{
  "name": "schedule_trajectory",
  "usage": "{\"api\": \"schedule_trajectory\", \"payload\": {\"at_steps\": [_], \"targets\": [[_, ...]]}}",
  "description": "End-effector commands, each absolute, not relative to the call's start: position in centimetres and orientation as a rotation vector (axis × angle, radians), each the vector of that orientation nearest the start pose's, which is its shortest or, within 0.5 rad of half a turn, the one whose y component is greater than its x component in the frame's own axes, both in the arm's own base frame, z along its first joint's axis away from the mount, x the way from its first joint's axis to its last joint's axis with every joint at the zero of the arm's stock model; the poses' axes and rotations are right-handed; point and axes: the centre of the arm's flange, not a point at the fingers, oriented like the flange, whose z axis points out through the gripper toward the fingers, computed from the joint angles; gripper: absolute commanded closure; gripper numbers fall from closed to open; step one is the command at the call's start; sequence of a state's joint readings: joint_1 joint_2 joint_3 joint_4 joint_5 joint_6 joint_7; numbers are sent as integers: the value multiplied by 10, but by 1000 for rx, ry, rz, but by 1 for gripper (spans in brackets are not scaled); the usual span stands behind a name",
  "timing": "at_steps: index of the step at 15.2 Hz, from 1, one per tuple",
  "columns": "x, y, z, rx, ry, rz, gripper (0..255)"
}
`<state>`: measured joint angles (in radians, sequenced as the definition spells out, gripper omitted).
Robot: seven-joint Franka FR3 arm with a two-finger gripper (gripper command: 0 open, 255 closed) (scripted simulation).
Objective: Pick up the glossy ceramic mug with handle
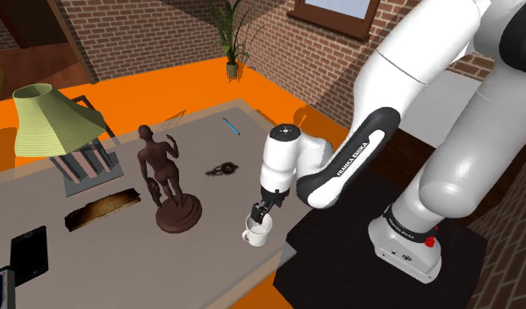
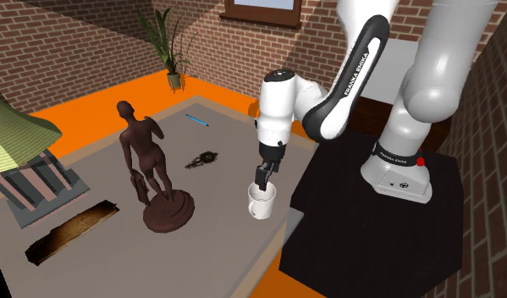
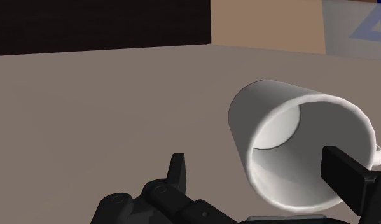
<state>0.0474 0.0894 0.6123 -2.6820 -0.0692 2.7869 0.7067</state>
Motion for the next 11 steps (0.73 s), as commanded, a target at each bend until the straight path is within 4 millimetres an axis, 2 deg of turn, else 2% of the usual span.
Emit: {"api": "schedule_trajectory", "payload": {"at_steps": [1, 6, 8, 9, 11], "targets": [[325, 265, 201, -3097, -24, -17, 0], [325, 265, 175, -3097, -24, -17, 0], [325, 265, 172, -3097, -24, -17, 0], [325, 265, 173, -3097, -24, -17, 255], [325, 265, 173, -3097, -24, -17, 255]]}}
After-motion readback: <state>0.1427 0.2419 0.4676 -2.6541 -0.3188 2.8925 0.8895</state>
